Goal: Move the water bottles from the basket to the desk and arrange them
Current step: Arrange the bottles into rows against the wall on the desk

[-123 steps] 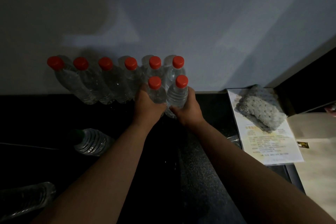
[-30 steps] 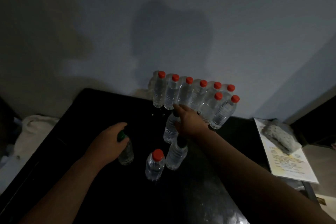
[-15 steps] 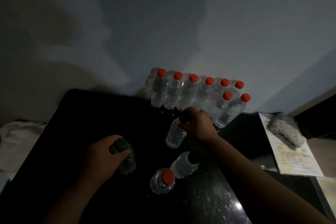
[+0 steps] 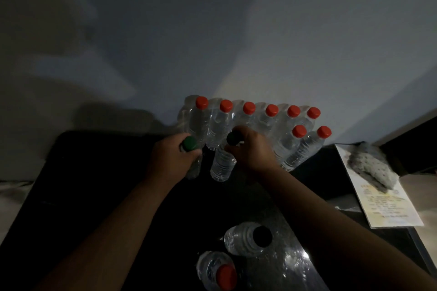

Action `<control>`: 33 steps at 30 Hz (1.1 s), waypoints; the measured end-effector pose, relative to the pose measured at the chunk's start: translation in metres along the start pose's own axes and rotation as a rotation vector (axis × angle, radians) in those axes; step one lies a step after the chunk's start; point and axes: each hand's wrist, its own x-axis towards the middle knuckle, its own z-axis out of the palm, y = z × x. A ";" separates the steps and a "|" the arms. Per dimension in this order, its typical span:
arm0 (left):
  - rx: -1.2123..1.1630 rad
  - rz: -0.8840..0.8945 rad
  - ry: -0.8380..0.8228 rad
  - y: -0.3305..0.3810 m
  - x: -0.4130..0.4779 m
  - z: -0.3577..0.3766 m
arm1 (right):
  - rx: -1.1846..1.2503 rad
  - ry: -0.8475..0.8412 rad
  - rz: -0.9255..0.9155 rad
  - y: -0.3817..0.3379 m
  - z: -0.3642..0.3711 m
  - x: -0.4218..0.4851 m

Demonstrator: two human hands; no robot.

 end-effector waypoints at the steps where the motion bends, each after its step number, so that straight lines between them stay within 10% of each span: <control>1: -0.011 0.018 -0.006 0.001 0.008 0.005 | -0.004 -0.003 0.005 -0.001 0.001 0.006; 16: -0.139 0.125 -0.063 -0.018 0.054 0.033 | 0.125 0.072 -0.012 0.014 0.025 0.018; 33: -0.381 -0.155 -0.247 -0.039 0.072 0.071 | 0.359 -0.071 0.181 0.028 0.054 0.032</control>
